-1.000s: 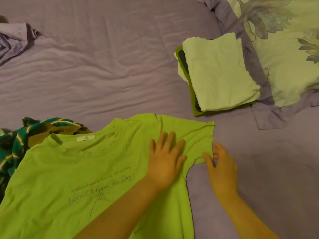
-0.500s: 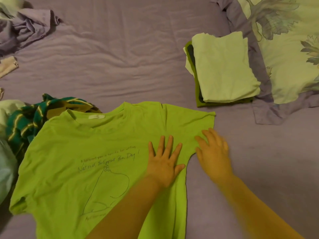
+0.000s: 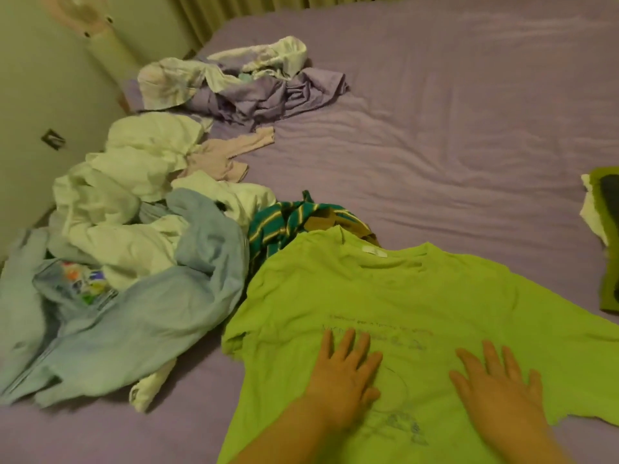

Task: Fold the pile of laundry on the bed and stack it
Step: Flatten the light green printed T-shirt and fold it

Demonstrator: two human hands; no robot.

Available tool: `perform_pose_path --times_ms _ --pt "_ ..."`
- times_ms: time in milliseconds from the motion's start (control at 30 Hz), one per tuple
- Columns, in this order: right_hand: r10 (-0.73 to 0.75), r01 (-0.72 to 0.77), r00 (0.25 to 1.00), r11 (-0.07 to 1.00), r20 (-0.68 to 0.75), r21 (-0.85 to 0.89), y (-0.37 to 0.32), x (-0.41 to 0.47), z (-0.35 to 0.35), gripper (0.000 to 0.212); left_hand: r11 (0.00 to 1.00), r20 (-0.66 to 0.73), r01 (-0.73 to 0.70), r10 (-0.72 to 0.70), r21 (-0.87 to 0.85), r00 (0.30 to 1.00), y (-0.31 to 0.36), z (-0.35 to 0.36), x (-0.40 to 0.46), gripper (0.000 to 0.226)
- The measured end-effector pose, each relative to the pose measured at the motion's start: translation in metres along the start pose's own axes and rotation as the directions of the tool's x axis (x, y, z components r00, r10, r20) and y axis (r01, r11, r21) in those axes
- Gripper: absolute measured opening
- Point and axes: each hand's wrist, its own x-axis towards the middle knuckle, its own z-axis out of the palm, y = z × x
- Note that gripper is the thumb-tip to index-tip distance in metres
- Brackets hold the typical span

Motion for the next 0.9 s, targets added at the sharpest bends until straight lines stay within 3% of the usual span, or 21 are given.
perform_pose_path --times_ms 67,300,567,633,800,900 --pt "-0.022 0.022 0.998 1.0 -0.052 -0.003 -0.028 0.004 -0.012 0.059 0.998 -0.083 0.055 -0.055 -0.007 0.995 -0.036 -0.006 -0.008 0.06" --pt "-0.338 0.327 0.927 0.941 -0.166 -0.092 -0.145 0.026 -0.064 0.061 0.973 -0.303 0.226 -0.202 0.046 0.931 -0.152 -0.024 -0.02 0.056" --pt "-0.517 0.502 0.78 0.853 -0.353 -0.14 -0.266 0.082 -0.137 0.071 0.95 -0.601 0.307 -0.274 -0.049 0.751 -0.244 -0.052 -0.009 0.063" --pt "-0.498 0.502 0.79 0.86 -0.357 -0.088 -0.287 0.102 -0.148 0.075 0.943 -0.602 0.325 -0.302 -0.074 0.739 -0.259 -0.056 0.003 0.064" --pt "-0.338 0.365 0.911 0.928 -0.237 0.078 -0.317 0.164 -0.155 0.077 0.913 -0.534 0.341 -0.409 -0.226 0.74 -0.289 -0.046 0.054 0.069" --pt "-0.327 0.358 0.922 0.924 -0.209 0.134 -0.327 0.189 -0.148 0.08 0.916 -0.558 0.314 -0.402 -0.251 0.726 -0.301 -0.038 0.078 0.073"
